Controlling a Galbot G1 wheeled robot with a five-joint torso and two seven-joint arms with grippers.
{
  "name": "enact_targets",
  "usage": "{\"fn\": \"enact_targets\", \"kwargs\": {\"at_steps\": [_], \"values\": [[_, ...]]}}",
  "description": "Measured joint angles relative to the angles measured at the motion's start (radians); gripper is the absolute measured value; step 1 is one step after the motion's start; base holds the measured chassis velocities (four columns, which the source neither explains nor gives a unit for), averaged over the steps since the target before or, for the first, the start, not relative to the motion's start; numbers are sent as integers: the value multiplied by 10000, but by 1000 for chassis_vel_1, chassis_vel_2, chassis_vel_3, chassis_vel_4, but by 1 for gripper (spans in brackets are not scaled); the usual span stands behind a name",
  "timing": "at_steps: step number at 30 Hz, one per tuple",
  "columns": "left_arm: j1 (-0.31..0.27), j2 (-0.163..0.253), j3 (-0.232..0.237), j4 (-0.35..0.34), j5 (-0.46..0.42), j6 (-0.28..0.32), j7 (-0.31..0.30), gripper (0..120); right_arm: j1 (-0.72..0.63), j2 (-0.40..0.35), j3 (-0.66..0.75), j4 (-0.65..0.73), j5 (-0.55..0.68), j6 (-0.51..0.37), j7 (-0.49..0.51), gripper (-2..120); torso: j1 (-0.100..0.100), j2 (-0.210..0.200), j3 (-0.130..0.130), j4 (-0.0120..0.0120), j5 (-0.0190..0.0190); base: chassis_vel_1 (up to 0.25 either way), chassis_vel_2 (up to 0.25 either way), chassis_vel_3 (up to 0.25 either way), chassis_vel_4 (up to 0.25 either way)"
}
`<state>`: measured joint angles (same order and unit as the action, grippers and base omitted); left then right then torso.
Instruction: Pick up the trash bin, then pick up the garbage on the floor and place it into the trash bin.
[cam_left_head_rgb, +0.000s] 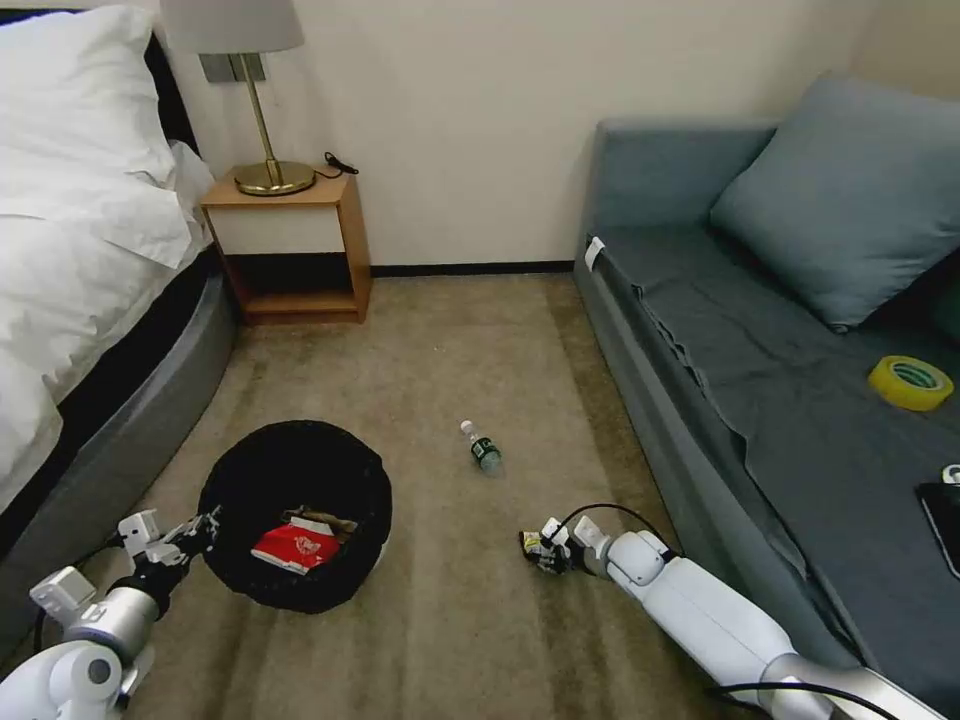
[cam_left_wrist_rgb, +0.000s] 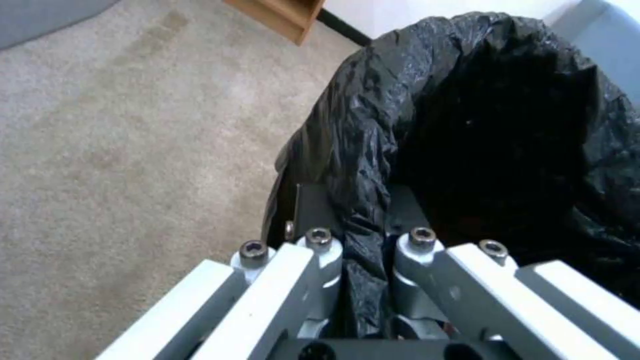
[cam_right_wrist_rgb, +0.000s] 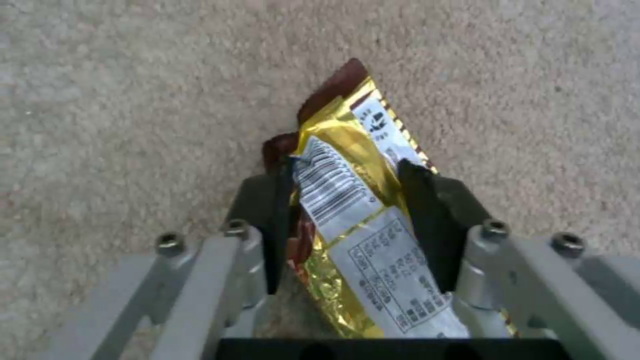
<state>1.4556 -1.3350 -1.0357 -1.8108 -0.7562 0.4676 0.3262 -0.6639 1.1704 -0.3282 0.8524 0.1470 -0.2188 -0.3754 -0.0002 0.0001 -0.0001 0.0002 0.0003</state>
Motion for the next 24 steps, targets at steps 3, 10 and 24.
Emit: {"fn": "enact_targets", "kwargs": {"at_steps": [3, 10, 24], "values": [[-9, 0, 34, -44, 4, 18, -3, 4, -7, -4, 53, -36, -18, 51, 172, 28, 0, -3, 2, 9, 9, 0, 0, 0, 0], [-2, 1, 65, -84, 14, 24, -6, 4, -50, -46, 183, -81, -34, 58, 392, 10, 1, -4, 3, 4, 5, 0, 0, 0, 0], [-89, -69, 350, -129, 197, 57, -39, 4, -136, -1064, 772, 1366, 951, -141, 930, 0, 3, -6, 5, -6, -6, 0, 0, 0, 0]]}}
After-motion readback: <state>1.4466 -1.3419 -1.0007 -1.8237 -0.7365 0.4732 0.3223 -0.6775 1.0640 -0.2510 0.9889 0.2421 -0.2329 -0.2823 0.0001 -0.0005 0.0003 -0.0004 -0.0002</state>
